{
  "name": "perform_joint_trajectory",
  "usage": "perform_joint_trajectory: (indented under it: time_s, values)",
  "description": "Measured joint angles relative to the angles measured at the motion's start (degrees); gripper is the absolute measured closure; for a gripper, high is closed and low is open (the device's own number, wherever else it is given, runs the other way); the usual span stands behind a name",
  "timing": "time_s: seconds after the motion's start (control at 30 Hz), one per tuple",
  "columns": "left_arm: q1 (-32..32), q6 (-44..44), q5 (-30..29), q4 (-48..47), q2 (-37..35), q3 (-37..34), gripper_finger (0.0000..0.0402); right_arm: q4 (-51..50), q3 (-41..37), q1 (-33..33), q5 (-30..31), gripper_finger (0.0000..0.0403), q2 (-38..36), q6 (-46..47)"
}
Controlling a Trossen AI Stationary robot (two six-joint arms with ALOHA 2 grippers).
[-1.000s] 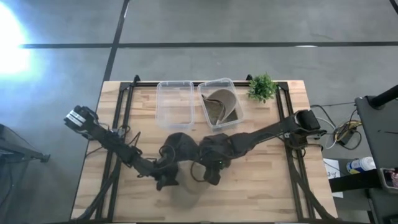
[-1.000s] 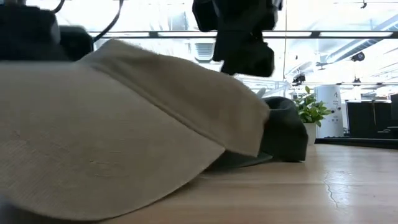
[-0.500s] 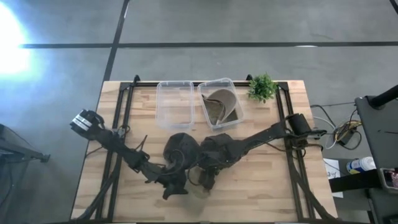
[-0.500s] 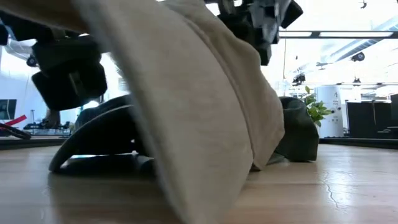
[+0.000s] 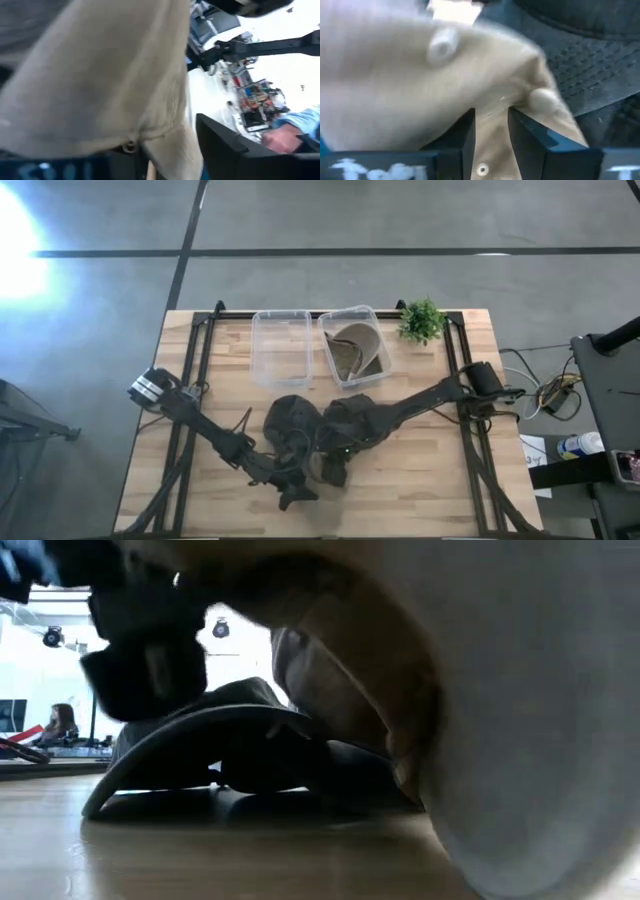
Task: Pick & Place hat
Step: Put the brown cap into the right transparent bin
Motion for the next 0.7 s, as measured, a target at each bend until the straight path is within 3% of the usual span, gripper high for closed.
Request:
perform_joint_trajectory:
  time_s: [0.23,0.5,0.7]
  values:
    - [0.00,-0.10,1.62,-8.96,0.85,6.49,0.0388,-4.45,0.00,0.27,1.37,0.0296,-5.76,-4.66]
    - [0.00,2.03,-2.29,-26.69,-5.22,13.75,0.0392,-15.24,-0.02,0.58,5.27,0.0296,-16.64,-9.86]
    - [-0.59,8.31,-17.53,-44.12,-15.15,19.89,0.0393,-22.87,-0.02,1.42,19.23,0.0296,-30.59,-9.97]
